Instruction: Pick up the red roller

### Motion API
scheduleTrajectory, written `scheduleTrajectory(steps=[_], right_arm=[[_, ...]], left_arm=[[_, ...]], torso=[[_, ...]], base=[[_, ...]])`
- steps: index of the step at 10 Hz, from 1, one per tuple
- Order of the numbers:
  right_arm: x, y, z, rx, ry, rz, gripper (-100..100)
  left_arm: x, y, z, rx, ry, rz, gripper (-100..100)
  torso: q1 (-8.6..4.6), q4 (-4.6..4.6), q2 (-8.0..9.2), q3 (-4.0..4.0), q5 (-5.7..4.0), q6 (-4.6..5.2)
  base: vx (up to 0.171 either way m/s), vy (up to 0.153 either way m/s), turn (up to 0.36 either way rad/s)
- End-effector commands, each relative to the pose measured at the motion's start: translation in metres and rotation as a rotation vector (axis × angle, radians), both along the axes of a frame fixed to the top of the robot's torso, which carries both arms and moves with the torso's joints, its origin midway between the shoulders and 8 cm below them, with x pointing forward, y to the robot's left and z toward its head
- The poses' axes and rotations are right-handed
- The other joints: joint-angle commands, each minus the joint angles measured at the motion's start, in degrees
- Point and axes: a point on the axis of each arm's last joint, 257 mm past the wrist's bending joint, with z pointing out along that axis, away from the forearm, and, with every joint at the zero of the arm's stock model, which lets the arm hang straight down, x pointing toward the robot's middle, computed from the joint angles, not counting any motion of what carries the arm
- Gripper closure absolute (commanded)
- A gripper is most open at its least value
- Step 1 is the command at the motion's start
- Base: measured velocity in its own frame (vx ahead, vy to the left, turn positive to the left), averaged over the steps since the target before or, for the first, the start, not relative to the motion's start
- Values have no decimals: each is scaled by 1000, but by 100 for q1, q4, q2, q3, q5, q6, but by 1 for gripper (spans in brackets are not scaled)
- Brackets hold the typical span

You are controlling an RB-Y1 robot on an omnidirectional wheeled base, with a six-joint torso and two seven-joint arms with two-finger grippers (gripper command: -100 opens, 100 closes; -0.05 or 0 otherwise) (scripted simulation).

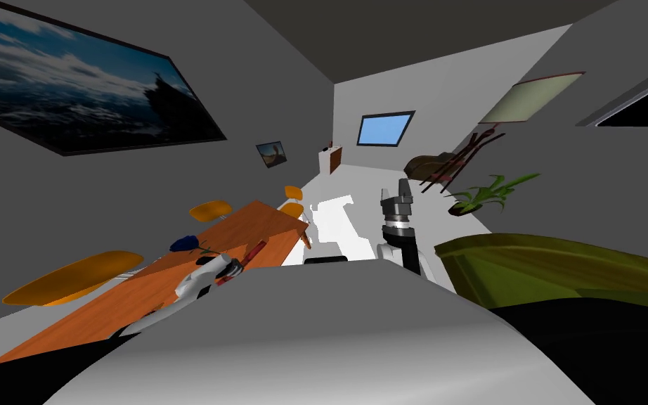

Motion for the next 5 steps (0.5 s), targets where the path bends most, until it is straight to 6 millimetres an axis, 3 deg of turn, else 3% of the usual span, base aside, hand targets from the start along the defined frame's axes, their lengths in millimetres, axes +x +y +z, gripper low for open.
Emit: scheduleTrajectory(steps=[1,2,3,4,5], right_arm=[[0,0,0,0,0,0,0],[0,0,0,0,0,0,0],[0,0,0,0,0,0,0],[0,0,0,0,0,0,0],[0,0,0,0,0,0,0]], left_arm=[[-5,7,7,12,-2,-16,100],[-5,8,8,12,-3,-16,100],[-18,12,10,16,8,-21,100],[-10,10,10,16,1,-18,100],[-12,10,10,15,4,-19,0]], torso=[[0,0,0,0,0,0],[0,0,1,1,-5,-6],[-1,2,1,2,-5,1],[-8,0,-4,-1,-8,-5],[-4,2,4,3,-6,3]], base=[[57,-29,92],[61,-26,61],[84,-38,97],[41,-21,39],[5,-4,-4]])
